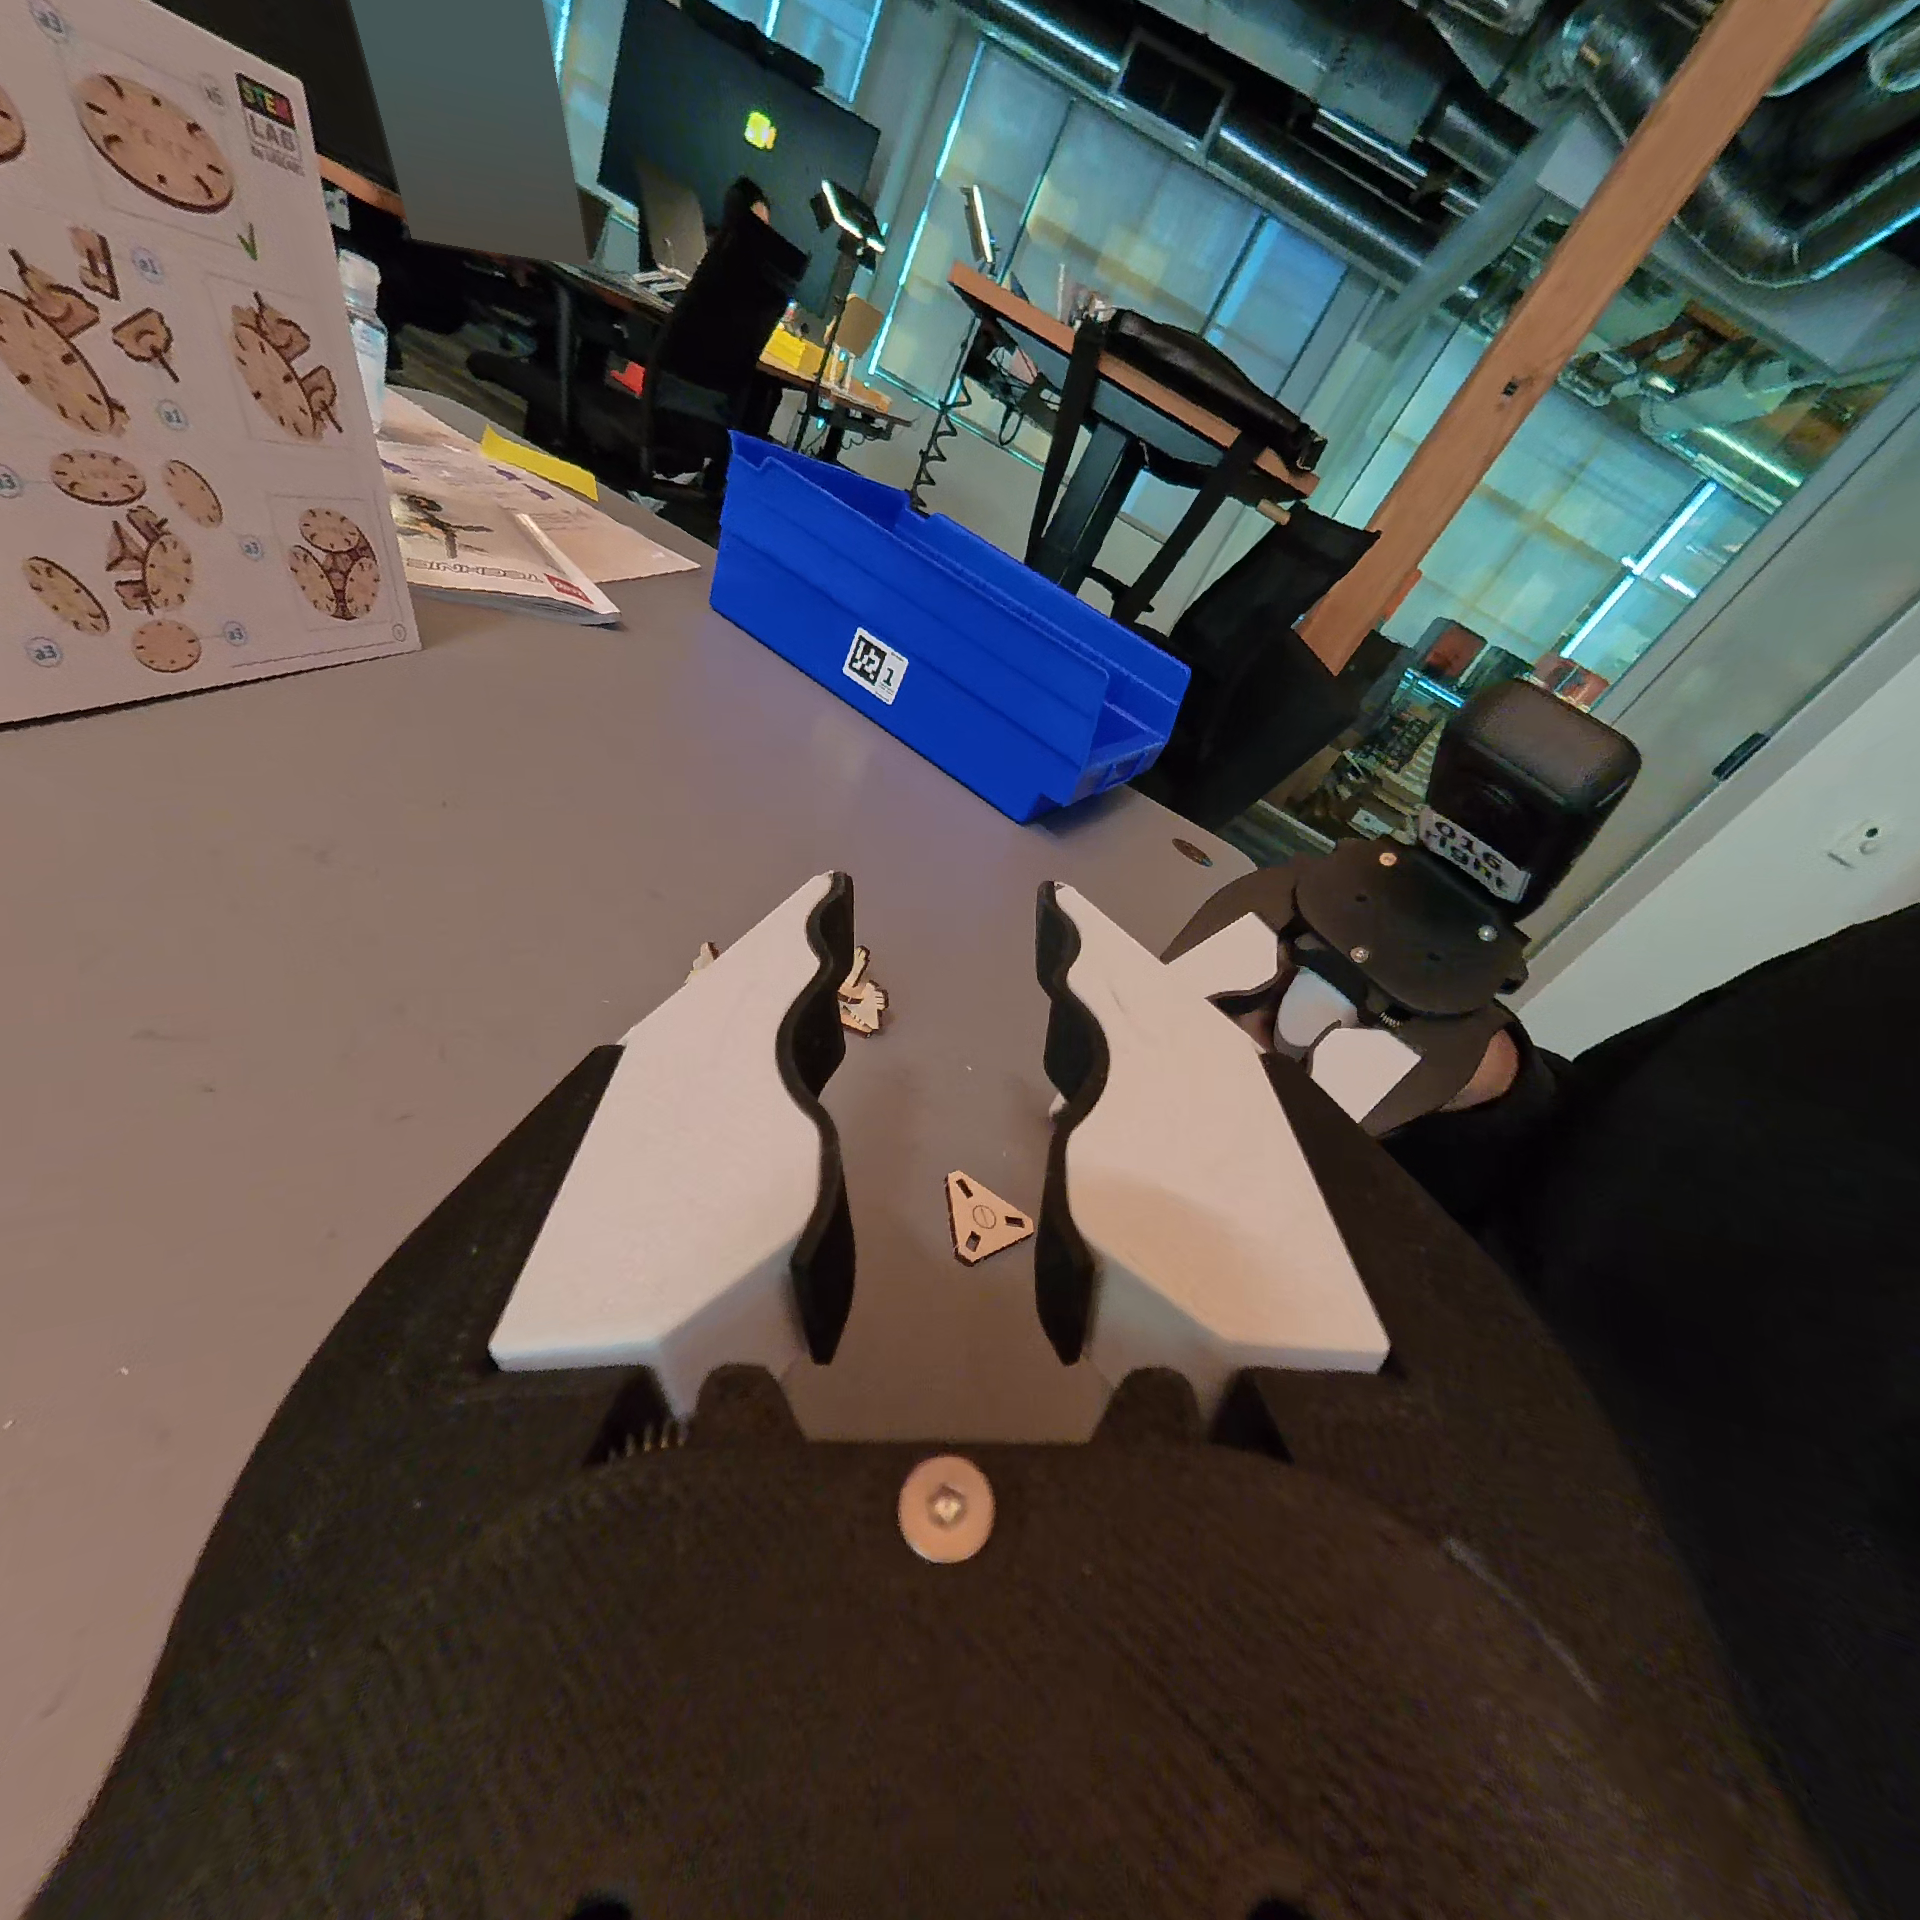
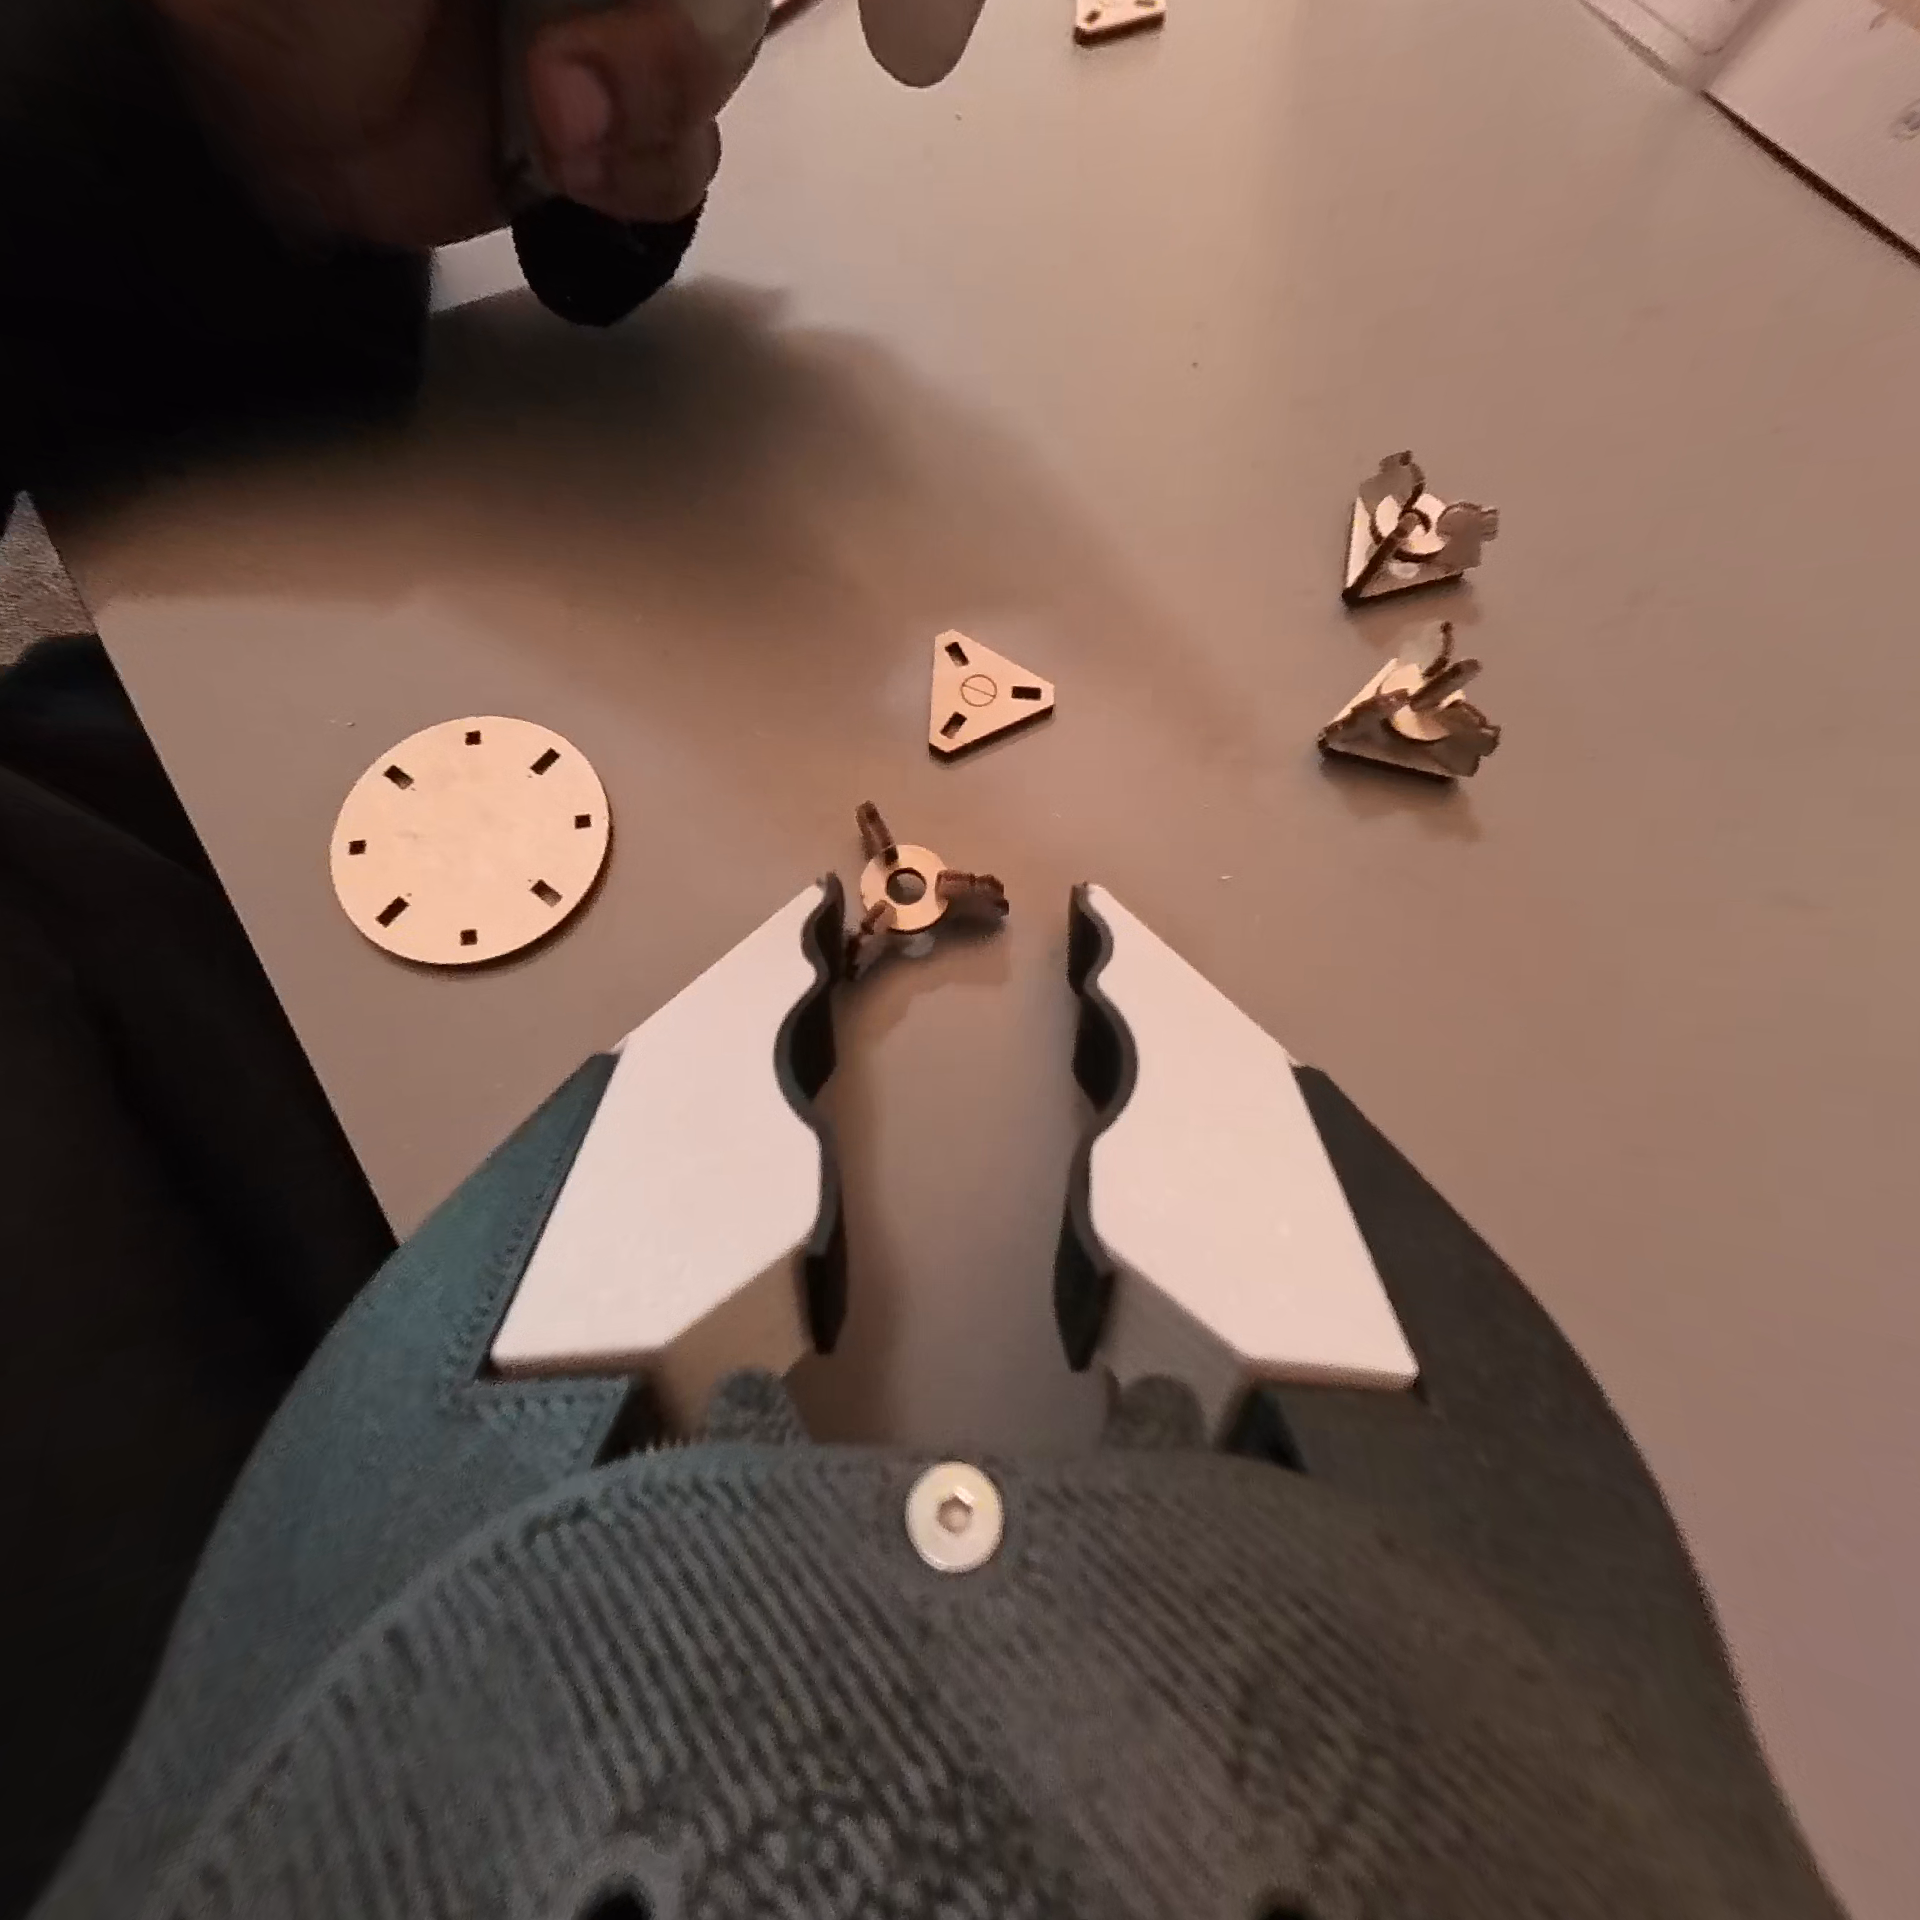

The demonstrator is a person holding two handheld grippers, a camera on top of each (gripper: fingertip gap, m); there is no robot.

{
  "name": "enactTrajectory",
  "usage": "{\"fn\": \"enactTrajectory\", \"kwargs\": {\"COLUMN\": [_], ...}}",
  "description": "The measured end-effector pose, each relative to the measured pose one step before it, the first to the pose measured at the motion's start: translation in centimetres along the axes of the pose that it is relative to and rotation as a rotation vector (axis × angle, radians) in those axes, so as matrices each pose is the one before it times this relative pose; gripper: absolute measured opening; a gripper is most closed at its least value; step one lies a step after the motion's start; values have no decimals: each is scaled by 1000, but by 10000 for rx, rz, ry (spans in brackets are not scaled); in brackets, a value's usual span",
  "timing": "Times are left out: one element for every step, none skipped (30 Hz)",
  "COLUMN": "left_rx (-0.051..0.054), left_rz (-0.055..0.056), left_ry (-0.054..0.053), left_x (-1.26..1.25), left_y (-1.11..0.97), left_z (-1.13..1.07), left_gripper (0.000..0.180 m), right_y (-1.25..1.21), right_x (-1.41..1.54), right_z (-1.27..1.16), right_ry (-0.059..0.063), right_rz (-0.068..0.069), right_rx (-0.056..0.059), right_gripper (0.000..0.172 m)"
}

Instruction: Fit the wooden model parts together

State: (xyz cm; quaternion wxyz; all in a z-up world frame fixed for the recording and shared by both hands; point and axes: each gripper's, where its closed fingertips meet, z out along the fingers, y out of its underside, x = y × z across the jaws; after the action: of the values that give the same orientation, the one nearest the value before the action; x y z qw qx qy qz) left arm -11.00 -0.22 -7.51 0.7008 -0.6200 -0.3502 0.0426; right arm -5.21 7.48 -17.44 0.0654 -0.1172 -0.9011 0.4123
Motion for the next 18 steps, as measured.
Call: {"fn": "enactTrajectory", "kwargs": {"left_rx": [5, 0, 3, 8, 3, 4, 1, -3, -6, -8, -7, -6, 0, 2, 0, 0, -2, -2], "left_rz": [-10, -12, -8, -8, -7, -6, -10, -7, -1, 3, 1, -3, -2, -2, -1, -2, -6, -4], "left_ry": [-2, -1, -1, -5, 3, 2, 7, 10, 0, 0, -2, 2, 2, -3, -1, 0, 5, 11], "left_x": [-23, -10, -13, -15, -8, -5, 1, 16, 6, -5, -6, 5, -4, -8, 0, -3, 3, 10], "left_y": [-8, 3, -13, -6, -1, -11, 2, 3, 10, 10, 19, 8, -4, -5, 0, 9, -1, -1], "left_z": [-16, -3, -9, -11, -1, 0, -2, 12, 4, 8, 18, -4, 5, -7, 0, 0, 4, 4], "left_gripper": [33, 33, 33, 33, 33, 33, 33, 33, 33, 33, 33, 33, 33, 33, 33, 33, 33, 33], "right_y": [-26, -57, -27, 4, 34, 61, 68, 33, -35, -73, -75, -10, 50, 104, 134, 92, 60, 44], "right_x": [-102, -19, 83, 146, 165, 144, 60, -29, -107, -205, -289, -265, -161, -90, -56, -80, -82, -24], "right_z": [-35, -70, -96, -131, -153, -154, -147, -131, -90, -52, -3, 40, 88, 103, 122, 113, 111, 92], "right_ry": [-102, -35, 48, 87, 76, 33, -32, -88, -118, -150, -168, -121, -41, 19, 29, -1, -24, -18], "right_rz": [42, 13, -13, -30, -12, 36, 71, 87, 99, 89, 58, 28, -6, -36, -52, -57, -43, 0], "right_rx": [38, 32, 4, -14, -26, -39, -37, -13, 23, 44, 28, -10, -49, -81, -94, -69, -27, -8], "right_gripper": [42, 43, 43, 43, 42, 41, 40, 38, 38, 40, 40, 39, 38, 38, 36, 35, 33, 32]}}
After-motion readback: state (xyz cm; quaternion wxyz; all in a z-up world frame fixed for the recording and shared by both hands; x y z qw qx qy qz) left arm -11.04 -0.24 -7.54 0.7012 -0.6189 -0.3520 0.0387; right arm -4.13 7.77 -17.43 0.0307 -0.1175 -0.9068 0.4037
